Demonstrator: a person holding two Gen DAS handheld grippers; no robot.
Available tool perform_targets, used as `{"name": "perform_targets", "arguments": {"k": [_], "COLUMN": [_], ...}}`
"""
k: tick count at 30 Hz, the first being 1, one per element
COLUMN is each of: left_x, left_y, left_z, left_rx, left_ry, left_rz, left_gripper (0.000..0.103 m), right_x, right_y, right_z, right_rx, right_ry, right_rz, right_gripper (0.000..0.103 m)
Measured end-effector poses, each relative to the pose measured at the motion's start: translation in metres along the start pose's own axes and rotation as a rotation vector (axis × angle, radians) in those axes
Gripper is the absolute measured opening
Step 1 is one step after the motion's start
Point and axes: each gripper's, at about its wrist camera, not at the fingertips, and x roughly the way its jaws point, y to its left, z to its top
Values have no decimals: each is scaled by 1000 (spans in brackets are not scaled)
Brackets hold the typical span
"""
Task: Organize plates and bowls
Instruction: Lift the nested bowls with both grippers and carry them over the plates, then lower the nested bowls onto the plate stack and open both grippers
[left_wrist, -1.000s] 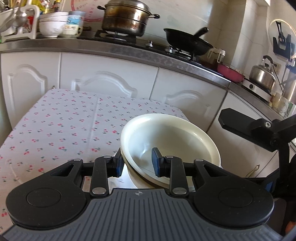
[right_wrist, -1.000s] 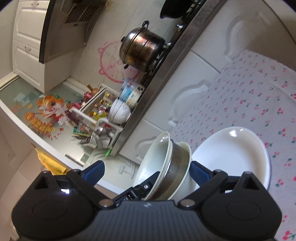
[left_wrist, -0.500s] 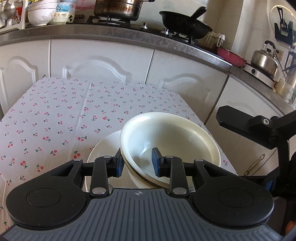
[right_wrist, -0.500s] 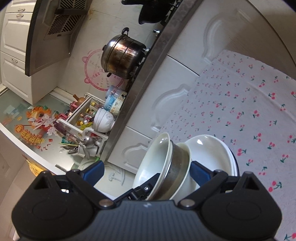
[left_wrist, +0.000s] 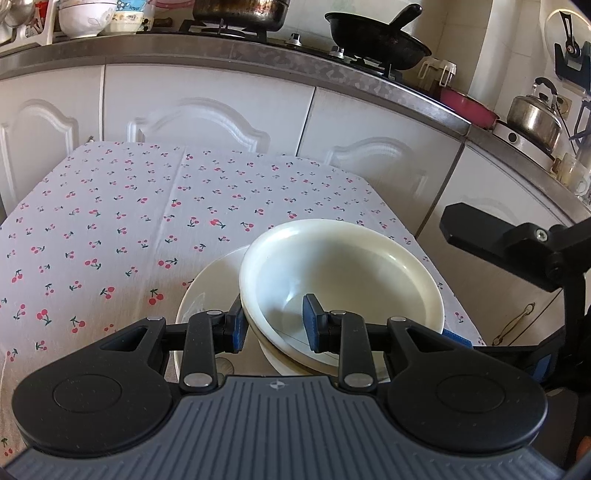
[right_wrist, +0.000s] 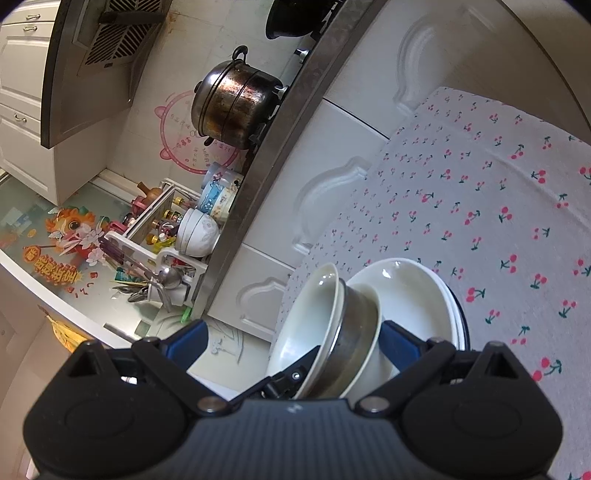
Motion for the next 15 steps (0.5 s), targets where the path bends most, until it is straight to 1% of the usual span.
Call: {"name": "perform_targets", "arguments": {"k": [7, 9, 12, 14, 15], "left_x": [4, 3, 0, -5, -7], "left_y": [3, 4, 5, 6, 6], "left_z": [-1, 0, 2, 3, 3], "left_rx": [-12, -10, -10, -5, -3], "left_ry": [14, 10, -2, -13, -17], "left_rz": [1, 2, 2, 6, 7], "left_gripper": [33, 35, 40, 52, 54], "right_x": [3, 3, 2, 0, -2], "right_y": [0, 1, 3, 5, 7], "right_z": [-1, -1, -1, -1, -1], "right_rx": [0, -8, -15, -22, -30], "right_ry": [11, 10, 4, -5, -13], "right_rz": [-7, -9, -19, -28, -33], "right_gripper": [100, 100, 101, 101, 102]}}
